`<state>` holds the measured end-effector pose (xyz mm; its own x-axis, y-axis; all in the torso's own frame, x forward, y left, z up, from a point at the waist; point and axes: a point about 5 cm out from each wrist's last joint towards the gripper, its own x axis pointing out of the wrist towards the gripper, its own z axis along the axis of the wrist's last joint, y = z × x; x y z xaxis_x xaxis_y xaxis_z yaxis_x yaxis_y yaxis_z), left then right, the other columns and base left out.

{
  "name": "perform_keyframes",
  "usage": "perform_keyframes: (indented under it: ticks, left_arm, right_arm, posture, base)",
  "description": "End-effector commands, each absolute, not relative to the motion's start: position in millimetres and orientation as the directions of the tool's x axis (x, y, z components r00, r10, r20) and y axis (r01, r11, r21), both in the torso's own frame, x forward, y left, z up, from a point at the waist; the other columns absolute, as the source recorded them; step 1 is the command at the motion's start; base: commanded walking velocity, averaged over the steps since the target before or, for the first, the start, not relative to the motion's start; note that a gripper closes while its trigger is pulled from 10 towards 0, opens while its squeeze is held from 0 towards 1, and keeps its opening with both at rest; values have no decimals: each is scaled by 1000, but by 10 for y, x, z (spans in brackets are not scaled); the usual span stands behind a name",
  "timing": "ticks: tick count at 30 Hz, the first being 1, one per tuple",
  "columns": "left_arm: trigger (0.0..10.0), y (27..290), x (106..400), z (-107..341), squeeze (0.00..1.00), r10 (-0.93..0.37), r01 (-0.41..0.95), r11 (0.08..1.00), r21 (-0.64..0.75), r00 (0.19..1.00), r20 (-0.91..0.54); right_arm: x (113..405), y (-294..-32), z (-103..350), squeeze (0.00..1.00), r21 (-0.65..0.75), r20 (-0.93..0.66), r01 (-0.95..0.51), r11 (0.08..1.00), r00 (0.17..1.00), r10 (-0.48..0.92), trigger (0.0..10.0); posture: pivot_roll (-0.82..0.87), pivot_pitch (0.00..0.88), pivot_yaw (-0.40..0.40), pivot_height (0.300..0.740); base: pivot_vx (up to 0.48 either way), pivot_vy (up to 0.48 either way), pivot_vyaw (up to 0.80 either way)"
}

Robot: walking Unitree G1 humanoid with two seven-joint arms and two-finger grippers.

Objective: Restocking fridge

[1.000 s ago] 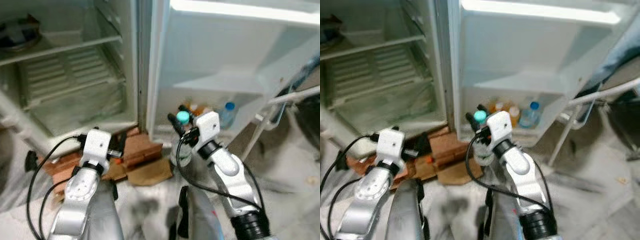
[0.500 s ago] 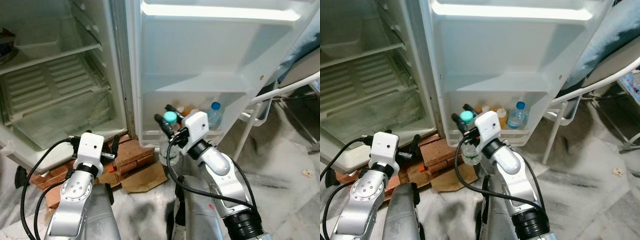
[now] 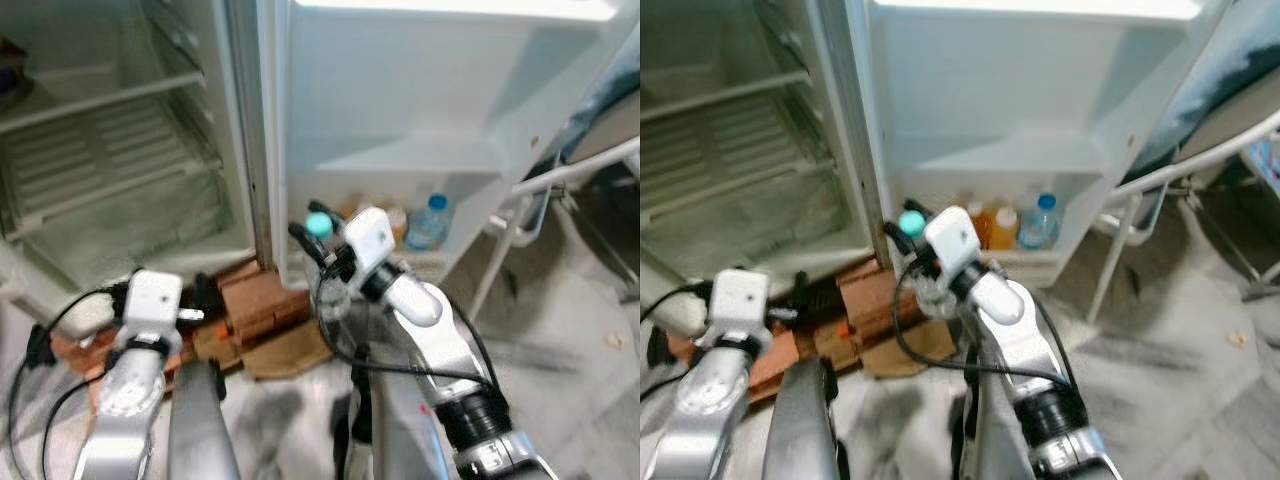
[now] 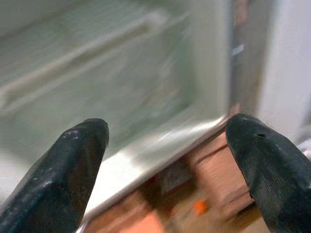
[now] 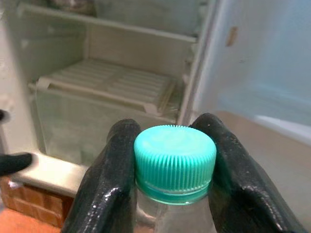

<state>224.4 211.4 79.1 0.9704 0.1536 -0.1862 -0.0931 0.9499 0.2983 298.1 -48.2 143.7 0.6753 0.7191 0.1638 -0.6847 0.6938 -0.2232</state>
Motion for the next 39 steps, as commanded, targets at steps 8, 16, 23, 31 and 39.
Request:
perform_keyframes:
  ticks: [8,16,23,31,39]
  left_arm:
    - [10000,2621,1934,692,0,380,-288,905,314,879,-287]
    - [10000,2644,1845,781,0,372,-273,903,332,883,-287]
    - [10000,2662,1759,916,0,362,-264,899,350,897,-254]
    - [10000,2591,1629,1056,0,324,-226,895,385,922,-213]
    - [10000,2590,1532,1103,0,329,-225,890,396,919,-217]
  right_arm:
    - [3254,-307,1673,0,-427,253,-641,638,592,765,10000]
    - [3439,-285,1879,0,-449,370,-560,696,592,716,10000]
    - [3449,-218,1775,0,-485,344,-556,675,588,732,10000]
    - [3357,-89,1638,0,-614,288,-532,583,536,793,10000]
    - [3379,-23,1975,0,-681,443,-375,630,474,761,10000]
  posture:
    - [205,246,-90,537]
    - [269,285,-74,537]
    - [312,324,-71,537]
    - [342,368,-65,537]
    - [359,392,-68,537]
  base:
    - [0,0,0]
    - [0,0,0]
    - [0,0,0]
    - [0,0,0]
    - [0,0,0]
